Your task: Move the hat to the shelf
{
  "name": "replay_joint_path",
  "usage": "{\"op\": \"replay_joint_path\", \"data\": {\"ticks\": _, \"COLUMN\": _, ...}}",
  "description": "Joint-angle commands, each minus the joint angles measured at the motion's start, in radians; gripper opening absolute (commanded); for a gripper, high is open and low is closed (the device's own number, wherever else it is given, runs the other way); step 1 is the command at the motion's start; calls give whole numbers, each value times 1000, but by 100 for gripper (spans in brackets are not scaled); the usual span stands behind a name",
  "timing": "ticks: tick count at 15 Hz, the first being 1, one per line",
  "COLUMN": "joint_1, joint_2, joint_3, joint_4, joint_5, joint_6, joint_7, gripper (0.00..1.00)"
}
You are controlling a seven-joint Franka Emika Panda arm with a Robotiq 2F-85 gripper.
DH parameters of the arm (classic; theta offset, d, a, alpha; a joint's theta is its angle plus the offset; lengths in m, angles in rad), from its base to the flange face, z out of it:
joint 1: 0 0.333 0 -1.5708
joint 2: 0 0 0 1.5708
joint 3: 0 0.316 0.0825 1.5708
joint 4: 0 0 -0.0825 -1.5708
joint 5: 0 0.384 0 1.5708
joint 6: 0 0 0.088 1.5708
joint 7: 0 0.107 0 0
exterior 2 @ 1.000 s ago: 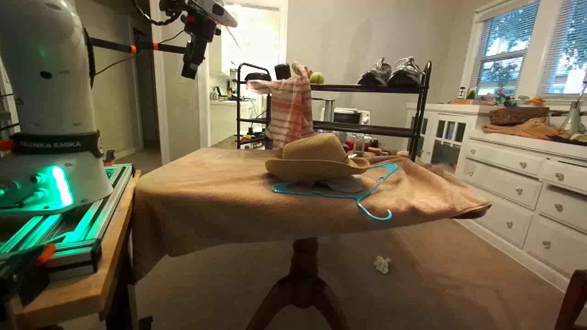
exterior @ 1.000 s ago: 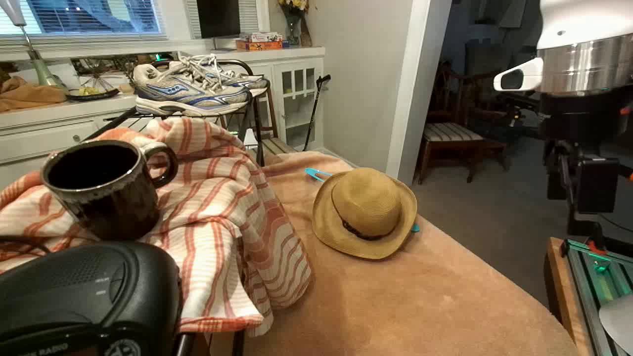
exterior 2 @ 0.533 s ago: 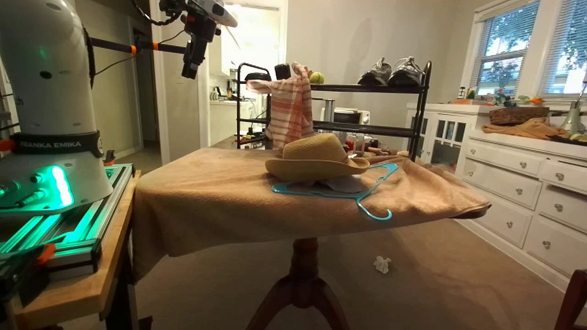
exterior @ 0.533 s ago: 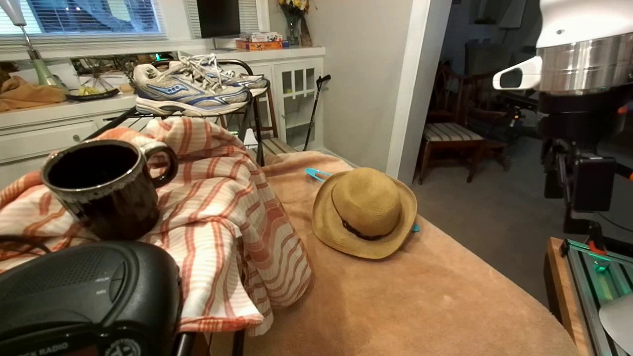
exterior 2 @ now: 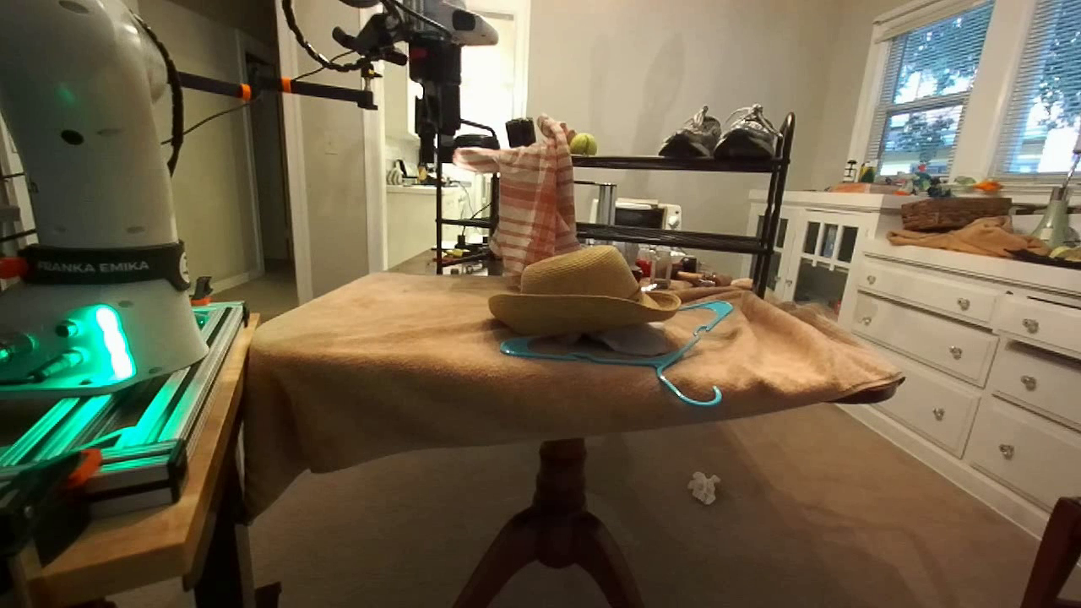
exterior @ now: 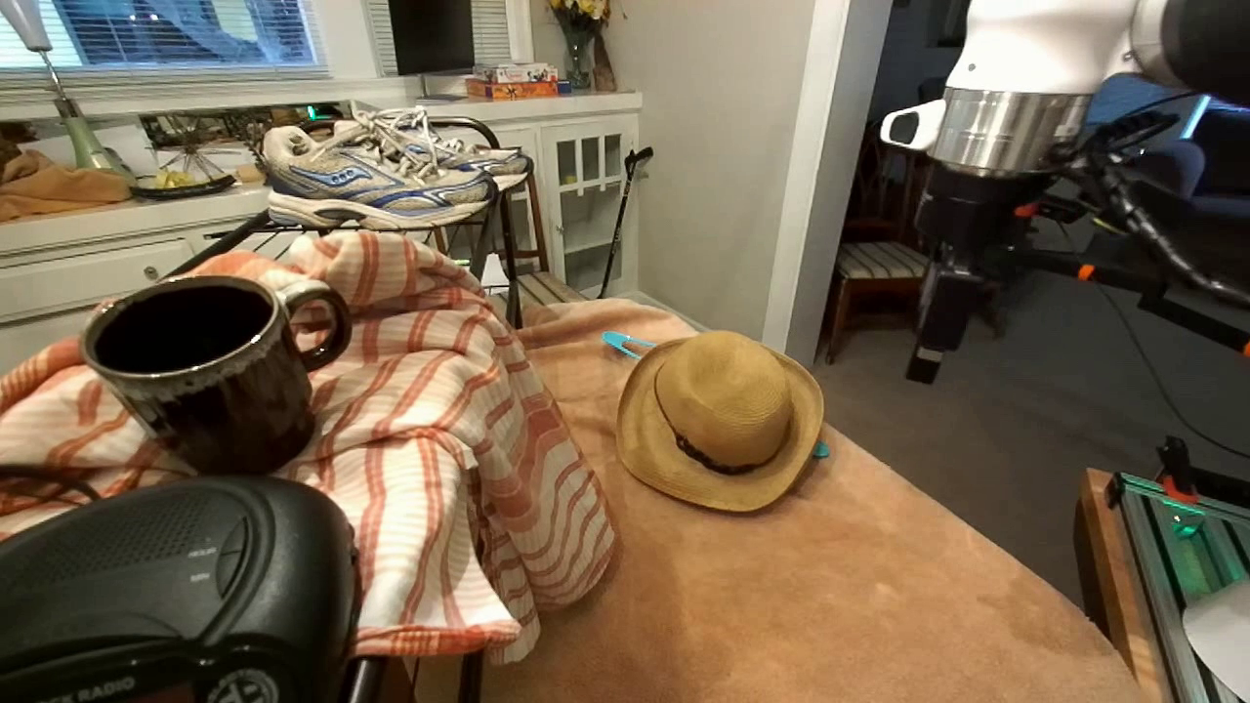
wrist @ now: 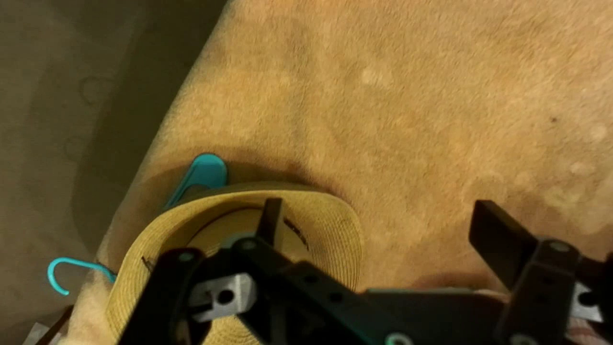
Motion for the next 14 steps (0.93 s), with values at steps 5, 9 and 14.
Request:
{"op": "replay_joint_path", "data": {"ticks": 5, "joint_1": -37, "joint_2": 275, "joint_3": -169, "joint_4": 98, "joint_5": 51, "joint_6": 265, "joint_7": -193, "gripper": 100}}
{"op": "replay_joint_path", "data": {"ticks": 9, "joint_1": -37, "joint_2": 403, "joint_3": -220, "joint_4": 144, "joint_5": 120, "joint_6": 401, "joint_7": -312, "gripper": 100}}
{"op": "replay_joint_path", "data": {"ticks": 14, "joint_1": -55, "joint_2": 539, "joint_3": -225, "joint_4": 197, "joint_5": 197, "joint_6": 526, "joint_7": -395, "gripper": 100}}
